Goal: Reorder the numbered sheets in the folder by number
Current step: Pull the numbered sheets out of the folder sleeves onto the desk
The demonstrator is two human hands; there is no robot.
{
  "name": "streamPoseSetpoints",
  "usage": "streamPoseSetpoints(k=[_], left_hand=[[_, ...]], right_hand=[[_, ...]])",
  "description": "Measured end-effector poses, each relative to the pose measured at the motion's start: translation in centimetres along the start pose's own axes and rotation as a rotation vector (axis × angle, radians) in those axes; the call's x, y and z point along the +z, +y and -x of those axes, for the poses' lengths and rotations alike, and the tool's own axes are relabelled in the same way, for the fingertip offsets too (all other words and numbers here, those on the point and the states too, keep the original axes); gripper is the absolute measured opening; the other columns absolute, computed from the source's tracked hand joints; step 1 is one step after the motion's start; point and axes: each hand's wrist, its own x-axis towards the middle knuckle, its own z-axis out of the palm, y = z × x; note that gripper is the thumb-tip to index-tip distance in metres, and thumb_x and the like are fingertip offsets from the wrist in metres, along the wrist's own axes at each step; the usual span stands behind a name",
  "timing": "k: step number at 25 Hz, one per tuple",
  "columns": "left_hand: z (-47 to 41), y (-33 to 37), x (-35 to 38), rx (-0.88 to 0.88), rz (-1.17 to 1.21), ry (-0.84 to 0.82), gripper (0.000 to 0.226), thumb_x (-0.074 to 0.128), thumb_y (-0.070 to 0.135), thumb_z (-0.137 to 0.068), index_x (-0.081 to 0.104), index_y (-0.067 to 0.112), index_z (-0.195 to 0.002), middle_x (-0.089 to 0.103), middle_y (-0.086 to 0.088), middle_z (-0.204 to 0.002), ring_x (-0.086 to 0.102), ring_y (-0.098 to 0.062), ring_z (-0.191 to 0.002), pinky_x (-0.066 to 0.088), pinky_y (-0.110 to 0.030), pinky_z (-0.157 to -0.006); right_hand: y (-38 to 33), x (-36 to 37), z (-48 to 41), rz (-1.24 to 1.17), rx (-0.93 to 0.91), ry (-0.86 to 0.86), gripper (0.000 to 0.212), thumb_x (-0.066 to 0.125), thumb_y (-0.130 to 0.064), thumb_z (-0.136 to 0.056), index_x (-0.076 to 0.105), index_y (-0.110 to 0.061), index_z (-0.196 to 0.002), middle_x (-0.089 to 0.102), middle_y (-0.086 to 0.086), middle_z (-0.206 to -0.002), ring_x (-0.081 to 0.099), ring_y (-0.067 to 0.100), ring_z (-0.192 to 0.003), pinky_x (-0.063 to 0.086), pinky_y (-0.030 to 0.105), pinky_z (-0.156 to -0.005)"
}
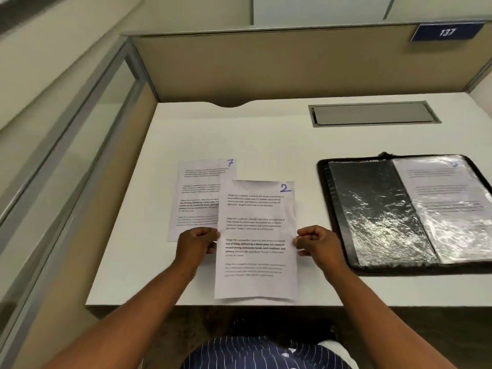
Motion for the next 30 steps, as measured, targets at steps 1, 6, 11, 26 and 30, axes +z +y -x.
streamPoseSetpoints(k=[1, 6, 11, 26, 30], left_hand=[[-0.8, 0.1, -1.1, 0.001, -0.008, 0.025, 0.002, 0.076, 0.004, -0.084, 0.077, 0.004, -0.084, 0.075, -0.012, -0.077, 0.065, -0.023, -0.067, 0.058, -0.034, -0.066], [-5.3, 0.8, -5.4, -0.032, -0.037, 0.130, 0.003, 0.075, 0.004, -0.083, 0.077, 0.004, -0.085, 0.076, -0.009, -0.074, 0.068, -0.023, -0.064, 0.058, -0.034, -0.064], [-9.8, 1.4, -7.7, -0.044, -0.090, 0.209, 0.006, 0.077, 0.004, -0.082, 0.077, 0.010, -0.079, 0.077, -0.014, -0.082, 0.072, -0.030, -0.072, 0.063, -0.044, -0.077], [-13.5, 1.0, -10.2, 0.073, -0.427, 0.307, 0.021, 0.080, 0.023, -0.084, 0.075, 0.014, -0.102, 0.074, -0.003, -0.100, 0.068, -0.026, -0.098, 0.053, -0.036, -0.087], [-11.5, 0.3, -8.2, 0.419, -0.778, 0.343, 0.048, 0.078, 0.033, -0.084, 0.064, 0.014, -0.126, 0.063, -0.007, -0.127, 0.054, -0.030, -0.122, 0.043, -0.047, -0.101]], right_hand=[[-0.3, 1.6, -0.5, 0.027, -0.007, 0.004, 0.022, 0.081, 0.009, -0.074, 0.071, -0.003, -0.089, 0.074, 0.014, -0.078, 0.069, 0.026, -0.071, 0.059, 0.037, -0.065], [-2.1, 8.4, -3.9, 0.165, -0.025, 0.013, 0.021, 0.083, 0.002, -0.072, 0.071, -0.007, -0.085, 0.075, 0.013, -0.081, 0.069, 0.019, -0.064, 0.058, 0.034, -0.063], [-3.1, 13.3, -7.1, 0.255, 0.011, 0.032, 0.019, 0.083, -0.004, -0.070, 0.071, -0.013, -0.081, 0.074, 0.006, -0.076, 0.068, 0.018, -0.062, 0.060, 0.041, -0.075], [-3.6, 17.8, -9.4, 0.479, -0.089, 0.058, 0.014, 0.079, -0.020, -0.079, 0.067, -0.020, -0.088, 0.070, -0.005, -0.084, 0.068, 0.020, -0.084, 0.051, 0.028, -0.070], [-2.9, 16.4, -8.0, 0.707, -0.336, 0.080, 0.028, 0.071, -0.032, -0.089, 0.065, -0.020, -0.114, 0.065, -0.006, -0.113, 0.059, 0.017, -0.107, 0.047, 0.032, -0.085]])
